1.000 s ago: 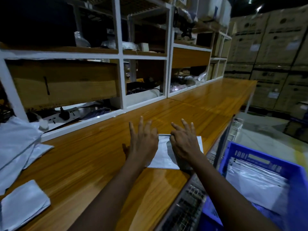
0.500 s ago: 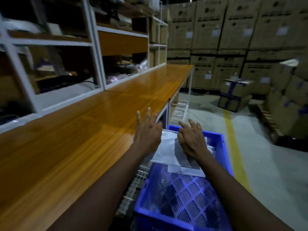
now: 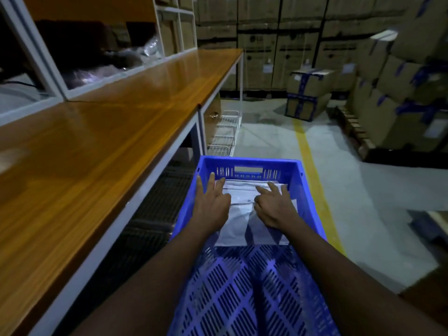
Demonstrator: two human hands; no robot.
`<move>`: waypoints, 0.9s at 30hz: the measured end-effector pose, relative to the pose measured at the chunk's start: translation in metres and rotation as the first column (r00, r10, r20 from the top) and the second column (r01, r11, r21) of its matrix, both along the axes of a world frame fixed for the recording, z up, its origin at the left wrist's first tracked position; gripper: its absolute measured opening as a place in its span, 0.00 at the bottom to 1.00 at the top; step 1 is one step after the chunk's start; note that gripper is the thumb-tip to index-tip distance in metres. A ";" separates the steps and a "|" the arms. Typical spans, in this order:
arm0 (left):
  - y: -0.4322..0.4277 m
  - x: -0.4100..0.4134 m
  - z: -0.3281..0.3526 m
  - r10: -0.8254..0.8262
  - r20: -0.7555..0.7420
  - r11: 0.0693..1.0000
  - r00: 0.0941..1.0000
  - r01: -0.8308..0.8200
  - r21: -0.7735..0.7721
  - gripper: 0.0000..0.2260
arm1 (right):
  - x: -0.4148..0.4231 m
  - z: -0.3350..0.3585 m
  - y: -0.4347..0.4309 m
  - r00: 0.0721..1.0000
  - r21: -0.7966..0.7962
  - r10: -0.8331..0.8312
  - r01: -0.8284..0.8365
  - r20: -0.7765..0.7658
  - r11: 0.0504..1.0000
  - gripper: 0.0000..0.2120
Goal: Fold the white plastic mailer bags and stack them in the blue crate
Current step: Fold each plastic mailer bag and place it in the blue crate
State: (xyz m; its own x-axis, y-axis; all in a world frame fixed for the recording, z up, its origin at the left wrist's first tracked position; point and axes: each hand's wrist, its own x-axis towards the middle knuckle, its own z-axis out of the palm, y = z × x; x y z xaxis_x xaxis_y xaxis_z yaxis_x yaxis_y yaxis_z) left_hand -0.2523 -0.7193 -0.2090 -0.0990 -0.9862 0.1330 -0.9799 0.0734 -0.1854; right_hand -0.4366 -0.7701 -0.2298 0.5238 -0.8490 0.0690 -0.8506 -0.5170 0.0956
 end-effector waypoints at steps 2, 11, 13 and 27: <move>-0.008 -0.001 -0.017 0.005 -0.022 1.000 1.000 -0.004 0.025 0.10 | -0.001 -0.016 -0.008 0.999 0.026 -0.026 0.026 0.032 0.999 0.30; -0.032 0.002 -0.053 0.061 -0.140 0.996 0.988 -0.051 0.075 0.11 | 0.007 -0.051 -0.019 0.988 0.071 -0.105 0.113 -0.115 0.991 0.57; -0.034 0.004 -0.058 0.030 -0.161 0.998 0.987 -0.020 0.063 0.18 | 0.007 -0.057 -0.018 0.983 0.083 -0.167 0.173 -0.071 0.981 0.53; -0.046 0.008 -0.084 -0.032 0.271 0.993 0.962 0.000 0.114 0.58 | 0.003 -0.068 -0.036 0.939 0.048 -0.296 0.308 -0.174 0.950 0.64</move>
